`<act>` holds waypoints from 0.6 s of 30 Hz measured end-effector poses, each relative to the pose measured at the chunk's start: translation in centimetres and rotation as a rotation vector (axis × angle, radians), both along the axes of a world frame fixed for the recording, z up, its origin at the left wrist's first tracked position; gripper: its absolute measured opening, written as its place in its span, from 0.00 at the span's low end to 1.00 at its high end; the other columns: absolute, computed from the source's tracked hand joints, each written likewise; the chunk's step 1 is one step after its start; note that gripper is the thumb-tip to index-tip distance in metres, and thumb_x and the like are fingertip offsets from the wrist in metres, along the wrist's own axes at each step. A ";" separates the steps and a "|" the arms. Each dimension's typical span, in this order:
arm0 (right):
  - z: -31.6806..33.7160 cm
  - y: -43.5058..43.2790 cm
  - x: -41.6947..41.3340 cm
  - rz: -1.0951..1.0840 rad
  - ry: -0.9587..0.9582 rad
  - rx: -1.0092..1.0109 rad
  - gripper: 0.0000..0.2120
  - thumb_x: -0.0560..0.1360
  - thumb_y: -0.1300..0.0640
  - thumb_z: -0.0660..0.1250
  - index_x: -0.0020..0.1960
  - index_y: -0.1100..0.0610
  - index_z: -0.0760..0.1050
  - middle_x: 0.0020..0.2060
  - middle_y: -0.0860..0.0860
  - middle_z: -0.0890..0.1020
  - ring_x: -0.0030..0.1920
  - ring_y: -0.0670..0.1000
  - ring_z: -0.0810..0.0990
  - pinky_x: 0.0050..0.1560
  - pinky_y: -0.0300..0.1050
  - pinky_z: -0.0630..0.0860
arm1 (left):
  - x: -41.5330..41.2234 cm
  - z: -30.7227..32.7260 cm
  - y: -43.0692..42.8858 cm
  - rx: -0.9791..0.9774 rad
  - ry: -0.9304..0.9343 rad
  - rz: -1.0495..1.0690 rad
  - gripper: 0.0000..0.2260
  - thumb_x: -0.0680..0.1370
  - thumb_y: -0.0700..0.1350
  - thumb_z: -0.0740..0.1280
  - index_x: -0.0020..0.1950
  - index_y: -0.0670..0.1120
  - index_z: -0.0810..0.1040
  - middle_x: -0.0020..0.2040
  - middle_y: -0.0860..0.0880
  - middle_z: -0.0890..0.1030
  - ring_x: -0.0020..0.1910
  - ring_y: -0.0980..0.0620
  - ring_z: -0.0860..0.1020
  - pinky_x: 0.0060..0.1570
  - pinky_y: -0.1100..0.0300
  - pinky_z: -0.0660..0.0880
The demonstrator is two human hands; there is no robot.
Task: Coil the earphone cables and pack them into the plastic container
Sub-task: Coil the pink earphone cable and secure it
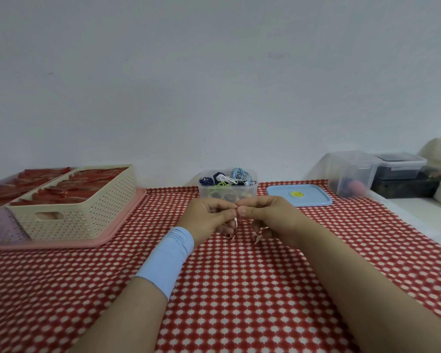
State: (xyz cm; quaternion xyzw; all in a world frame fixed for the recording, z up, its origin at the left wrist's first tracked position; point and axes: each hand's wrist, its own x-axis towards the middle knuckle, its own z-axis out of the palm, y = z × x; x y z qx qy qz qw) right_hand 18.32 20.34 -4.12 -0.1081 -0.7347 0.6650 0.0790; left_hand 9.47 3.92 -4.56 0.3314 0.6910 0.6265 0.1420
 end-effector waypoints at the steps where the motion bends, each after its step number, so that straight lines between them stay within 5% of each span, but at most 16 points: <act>1: 0.0 0.1 0.0 -0.036 0.017 0.032 0.08 0.74 0.55 0.76 0.52 0.55 0.86 0.36 0.47 0.84 0.28 0.46 0.74 0.24 0.37 0.67 | -0.1 0.0 0.1 -0.013 0.041 0.036 0.06 0.76 0.35 0.71 0.51 0.39 0.84 0.36 0.46 0.83 0.33 0.54 0.81 0.33 0.63 0.79; 5: 0.4 1.0 0.4 -0.193 0.064 0.240 0.10 0.77 0.50 0.73 0.55 0.54 0.85 0.43 0.48 0.84 0.30 0.42 0.76 0.32 0.36 0.73 | -1.2 -0.5 -0.1 -0.096 0.220 0.184 0.06 0.76 0.40 0.72 0.52 0.46 0.85 0.42 0.53 0.85 0.35 0.60 0.80 0.35 0.70 0.75; 8: 0.3 1.4 0.8 -0.076 -0.101 0.619 0.30 0.70 0.43 0.78 0.69 0.50 0.78 0.63 0.48 0.80 0.60 0.44 0.80 0.65 0.45 0.73 | -2.2 -1.0 -0.6 -0.235 0.311 0.244 0.05 0.77 0.46 0.71 0.51 0.52 0.85 0.47 0.59 0.83 0.48 0.63 0.79 0.51 0.69 0.72; 11: 0.2 0.6 0.6 0.098 -0.361 0.977 0.53 0.61 0.33 0.80 0.80 0.45 0.61 0.79 0.51 0.64 0.77 0.55 0.64 0.76 0.55 0.63 | -2.6 -1.3 -0.6 -0.343 0.306 0.209 0.04 0.78 0.50 0.70 0.50 0.55 0.84 0.50 0.59 0.82 0.53 0.59 0.78 0.58 0.60 0.72; 18: 0.1 -0.6 -0.9 0.130 -0.133 1.082 0.40 0.73 0.49 0.76 0.79 0.40 0.60 0.76 0.50 0.65 0.73 0.54 0.69 0.73 0.52 0.66 | -1.9 -1.3 0.3 -0.449 0.314 0.069 0.05 0.77 0.49 0.70 0.51 0.53 0.84 0.52 0.57 0.83 0.53 0.58 0.79 0.61 0.58 0.74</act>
